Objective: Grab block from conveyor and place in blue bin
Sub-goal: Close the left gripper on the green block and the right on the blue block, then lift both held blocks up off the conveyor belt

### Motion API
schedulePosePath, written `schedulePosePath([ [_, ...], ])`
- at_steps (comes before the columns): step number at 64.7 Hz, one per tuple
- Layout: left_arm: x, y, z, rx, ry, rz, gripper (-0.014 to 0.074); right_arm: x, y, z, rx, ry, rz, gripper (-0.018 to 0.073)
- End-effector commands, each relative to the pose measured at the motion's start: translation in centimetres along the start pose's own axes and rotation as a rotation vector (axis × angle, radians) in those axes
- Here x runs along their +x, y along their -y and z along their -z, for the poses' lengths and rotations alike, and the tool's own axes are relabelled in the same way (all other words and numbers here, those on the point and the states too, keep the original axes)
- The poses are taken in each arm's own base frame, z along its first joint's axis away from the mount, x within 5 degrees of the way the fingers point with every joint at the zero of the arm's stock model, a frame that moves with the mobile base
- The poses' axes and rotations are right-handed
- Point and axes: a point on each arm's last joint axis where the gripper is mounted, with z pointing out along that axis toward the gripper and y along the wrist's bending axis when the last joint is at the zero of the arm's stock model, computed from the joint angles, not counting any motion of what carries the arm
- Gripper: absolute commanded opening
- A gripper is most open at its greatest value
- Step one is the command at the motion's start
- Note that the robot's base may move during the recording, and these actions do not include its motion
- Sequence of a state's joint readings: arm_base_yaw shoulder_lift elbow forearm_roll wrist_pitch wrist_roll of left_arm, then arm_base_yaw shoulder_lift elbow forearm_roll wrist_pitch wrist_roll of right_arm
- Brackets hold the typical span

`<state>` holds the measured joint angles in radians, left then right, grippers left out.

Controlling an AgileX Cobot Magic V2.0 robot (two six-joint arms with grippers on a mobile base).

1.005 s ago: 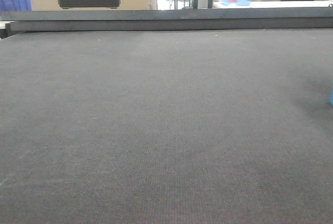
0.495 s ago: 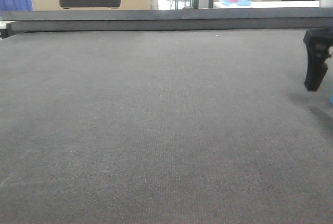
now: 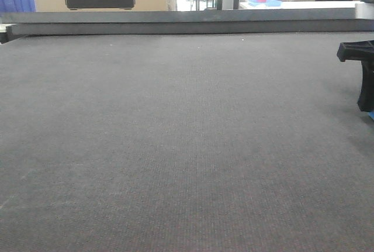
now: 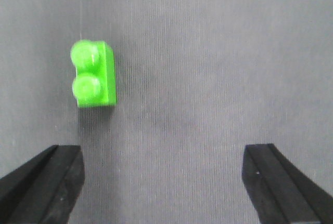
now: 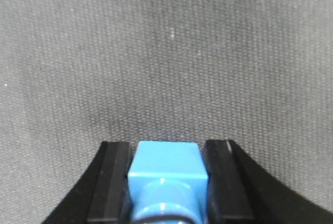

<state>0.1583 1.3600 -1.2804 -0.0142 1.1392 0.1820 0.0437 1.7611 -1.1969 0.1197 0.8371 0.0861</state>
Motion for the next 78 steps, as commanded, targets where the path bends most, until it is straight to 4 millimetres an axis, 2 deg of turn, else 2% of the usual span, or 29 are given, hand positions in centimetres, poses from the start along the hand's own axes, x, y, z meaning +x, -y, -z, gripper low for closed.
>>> schedulePosePath([
  [1, -0.9, -1.0, -0.3, -0.01, -0.022, 0.026, 0.0519, -0.1, -0.1, 0.9, -0.001, 0.025, 0.004, -0.0115],
  [6, -1.7, -2.1, -0.7, -0.022, -0.033, 0.025, 0.0519, 0.0, -0.1, 1.5, -0.003, 0.033, 0.008, -0.0148],
  [14, -3.0, -3.9, -1.8, -0.035, -0.051, -0.008, 0.0519, 0.0, -0.2, 2.6, -0.007, 0.063, 0.042, -0.015],
  [24, -3.6, -5.0, -3.9, -0.038, -0.1, -0.026, 0.0519, 0.0, -0.3, 3.6, -0.011, 0.103, 0.052, -0.015],
  [44, -4.9, -5.9, -10.2, -0.037, -0.124, -0.075, 0.0519, -0.3, -0.3, 3.7, -0.014, 0.138, 0.052, -0.015],
  [57, -4.8, -6.1, -13.5, -0.016, -0.19, -0.074, 0.0519, -0.3, -0.3, 3.7, -0.014, 0.14, 0.052, -0.015],
  [68, -4.5, -6.1, -15.3, -0.001, -0.229, -0.072, 0.0519, -0.3, -0.3, 3.7, -0.014, 0.14, 0.052, -0.015],
  [78, -4.5, -6.1, -15.7, 0.001, -0.235, -0.07, 0.0515, -0.4, -0.4, 3.7, -0.015, 0.146, 0.052, -0.015],
])
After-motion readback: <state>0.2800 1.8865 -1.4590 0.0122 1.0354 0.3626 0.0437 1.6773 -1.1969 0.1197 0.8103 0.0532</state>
